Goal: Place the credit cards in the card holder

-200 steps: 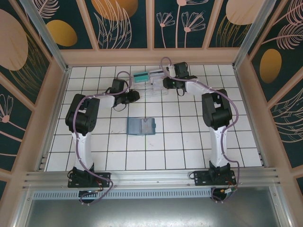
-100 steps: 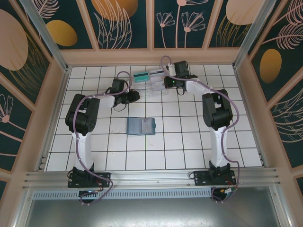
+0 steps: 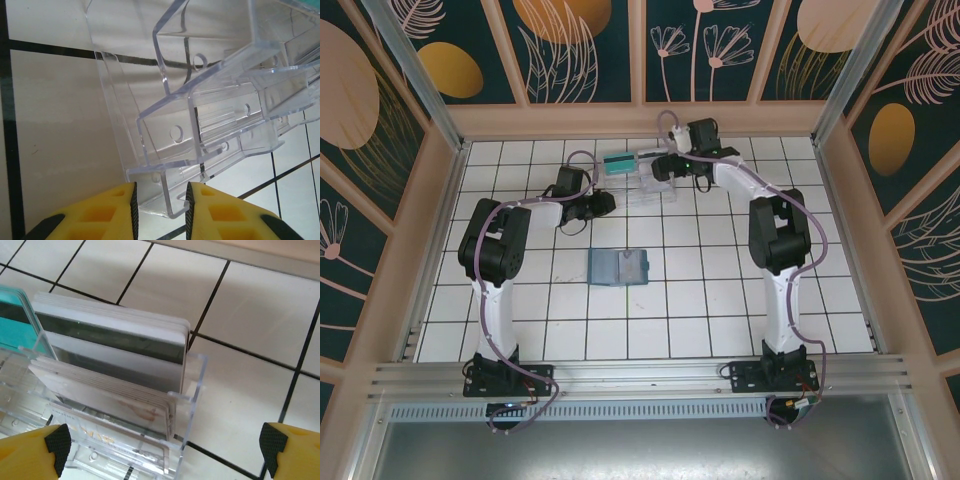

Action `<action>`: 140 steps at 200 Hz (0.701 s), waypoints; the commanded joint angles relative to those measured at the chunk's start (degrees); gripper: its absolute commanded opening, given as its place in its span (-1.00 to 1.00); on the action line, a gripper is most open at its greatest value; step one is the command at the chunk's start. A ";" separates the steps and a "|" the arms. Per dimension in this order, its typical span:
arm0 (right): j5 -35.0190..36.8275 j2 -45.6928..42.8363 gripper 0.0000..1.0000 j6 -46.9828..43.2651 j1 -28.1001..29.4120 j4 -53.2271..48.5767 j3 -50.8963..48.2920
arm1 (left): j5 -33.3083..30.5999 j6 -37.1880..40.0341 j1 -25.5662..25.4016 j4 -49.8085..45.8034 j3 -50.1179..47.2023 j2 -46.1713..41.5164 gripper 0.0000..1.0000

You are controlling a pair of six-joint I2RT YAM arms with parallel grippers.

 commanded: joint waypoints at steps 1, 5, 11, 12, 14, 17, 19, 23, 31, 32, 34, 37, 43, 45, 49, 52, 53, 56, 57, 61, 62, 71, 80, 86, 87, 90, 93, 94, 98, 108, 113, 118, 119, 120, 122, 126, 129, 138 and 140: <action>-4.47 4.04 0.98 -5.32 -1.64 -9.27 10.73 | 0.92 1.18 -0.70 -7.09 -0.91 1.76 -0.44; -4.56 4.71 0.98 -5.94 -1.52 -10.57 11.68 | 0.87 1.28 -0.69 -7.21 -0.84 1.77 -0.46; -4.78 5.30 0.98 -6.82 -1.42 -11.67 12.16 | 0.87 1.51 -0.67 -7.37 -0.74 1.77 -0.49; -4.85 5.36 0.98 -6.92 -1.40 -11.74 12.10 | 0.84 1.50 -0.71 -7.40 -0.69 1.73 -0.49; -4.95 5.41 0.98 -7.10 -1.39 -11.82 12.05 | 0.69 1.49 -0.69 -7.47 -0.65 1.76 -0.50; -5.00 5.36 0.98 -7.29 -1.43 -11.79 11.57 | 0.61 1.68 -0.68 -7.58 -0.58 1.77 -0.51; -4.98 5.34 0.98 -7.35 -1.44 -11.62 11.24 | 0.57 1.71 -0.68 -7.65 -0.56 1.77 -0.52; -4.92 5.14 0.98 -7.50 -1.46 -11.35 10.39 | 0.41 1.94 -0.70 -7.84 -0.43 1.77 -0.55; -4.92 4.23 0.98 -7.58 -1.48 -9.92 7.90 | 0.09 2.59 -0.66 -8.49 -0.07 1.92 -0.59; -4.92 4.12 0.98 -7.56 -1.52 -9.67 7.55 | 0.02 2.66 -0.66 -8.58 0.00 1.89 -0.59; -4.92 3.83 0.98 -7.57 -1.48 -9.27 7.00 | -0.15 2.81 -0.65 -8.80 0.16 1.98 -0.60; -4.92 3.45 0.98 -7.51 -1.47 -8.72 6.09 | -0.43 3.15 -0.70 -9.28 0.39 2.03 -0.61; -4.71 2.64 0.98 -7.25 -1.52 -7.43 4.40 | -1.03 3.84 -0.73 -10.14 0.73 2.09 -0.64; -4.67 2.40 0.98 -7.14 -1.55 -7.08 3.89 | -1.27 4.01 -0.69 -10.35 0.82 2.12 -0.64; -4.70 2.05 0.98 -7.04 -1.56 -6.57 3.10 | -1.62 4.39 -0.67 -10.79 0.95 2.18 -0.65; -4.80 1.76 0.98 -6.93 -1.57 -6.31 2.57 | -1.90 4.61 -0.66 -11.04 1.00 2.21 -0.65; -4.82 1.66 0.98 -6.93 -1.61 -6.24 2.43 | -1.95 4.68 -0.65 -11.13 1.01 2.21 -0.66; -4.97 1.49 0.98 -6.86 -1.56 -6.06 2.12 | -2.15 4.84 -0.59 -11.27 1.03 2.21 -0.67; -4.99 1.40 0.98 -6.85 -1.56 -5.98 2.03 | -2.20 4.88 -0.62 -11.33 1.03 2.17 -0.68; -5.23 1.26 0.98 -6.79 -1.61 -5.84 1.62 | -2.25 5.19 -0.51 -11.45 0.98 2.14 -0.73; -5.34 1.19 0.98 -6.77 -1.58 -5.74 1.47 | -2.25 5.23 -0.50 -11.51 1.01 2.13 -0.74; -5.90 0.62 0.98 -6.87 -1.45 -5.50 0.65 | -2.24 5.90 -0.27 -11.89 1.11 2.30 -0.80; -6.48 -0.01 0.98 -7.23 -1.37 -5.08 -0.49 | -2.56 6.44 0.02 -12.17 1.12 2.21 -0.83; -6.51 -0.57 0.98 -7.32 -1.19 -4.71 -1.32 | -2.68 6.96 0.18 -12.27 1.12 2.13 -0.86; -6.50 -0.69 0.98 -7.34 -1.15 -4.65 -1.45 | -2.69 7.00 0.25 -12.36 1.12 2.08 -0.87; -6.46 -0.99 0.98 -7.33 -1.17 -4.41 -2.00 | -2.76 7.22 0.33 -12.42 1.12 2.04 -0.87; -6.42 -1.25 0.98 -7.43 -1.16 -4.23 -2.53 | -2.91 7.47 0.44 -12.55 1.12 1.95 -0.88; -6.42 -1.38 0.98 -7.49 -1.14 -4.14 -2.72 | -2.94 7.51 0.46 -12.59 1.16 1.95 -0.88; -6.30 -1.78 0.98 -7.51 -1.17 -3.81 -3.50 | -3.11 7.79 0.58 -12.80 1.20 1.84 -0.88; -6.07 -3.03 0.98 -7.77 -1.19 -2.91 -5.71 | -3.35 8.56 0.99 -13.29 1.38 1.69 -0.94; -5.98 -3.48 0.98 -7.99 -1.16 -2.54 -6.75 | -3.54 9.00 1.14 -13.70 1.53 1.56 -0.96; -5.97 -3.97 0.98 -8.24 -1.13 -2.33 -7.54 | -3.57 9.55 1.23 -13.91 1.68 1.46 -0.98; -6.02 -4.02 0.98 -8.29 -1.12 -2.27 -7.68 | -3.62 9.70 1.21 -13.97 1.70 1.49 -0.98; -6.02 -4.02 0.98 -8.29 -1.12 -2.27 -7.68 | -3.60 9.81 1.25 -14.00 1.72 1.45 -0.98; -6.06 -4.21 0.98 -8.47 -1.12 -2.22 -8.13 | -3.65 10.05 1.27 -14.24 1.84 1.50 -0.98; -6.14 -4.40 0.98 -8.56 -1.13 -2.17 -8.43 | -3.78 10.54 1.36 -14.55 2.09 1.46 -0.99; -6.12 -4.62 0.98 -8.67 -1.12 -2.07 -8.84 | -3.97 10.87 1.30 -14.82 2.27 1.50 -1.00; -5.90 -4.93 0.98 -8.94 -1.13 -1.85 -9.67 | -4.47 11.84 1.38 -15.55 2.84 1.57 -1.00; -5.71 -4.94 0.98 -8.97 -1.12 -1.73 -9.78 | -4.52 12.10 1.35 -15.68 3.02 1.63 -1.00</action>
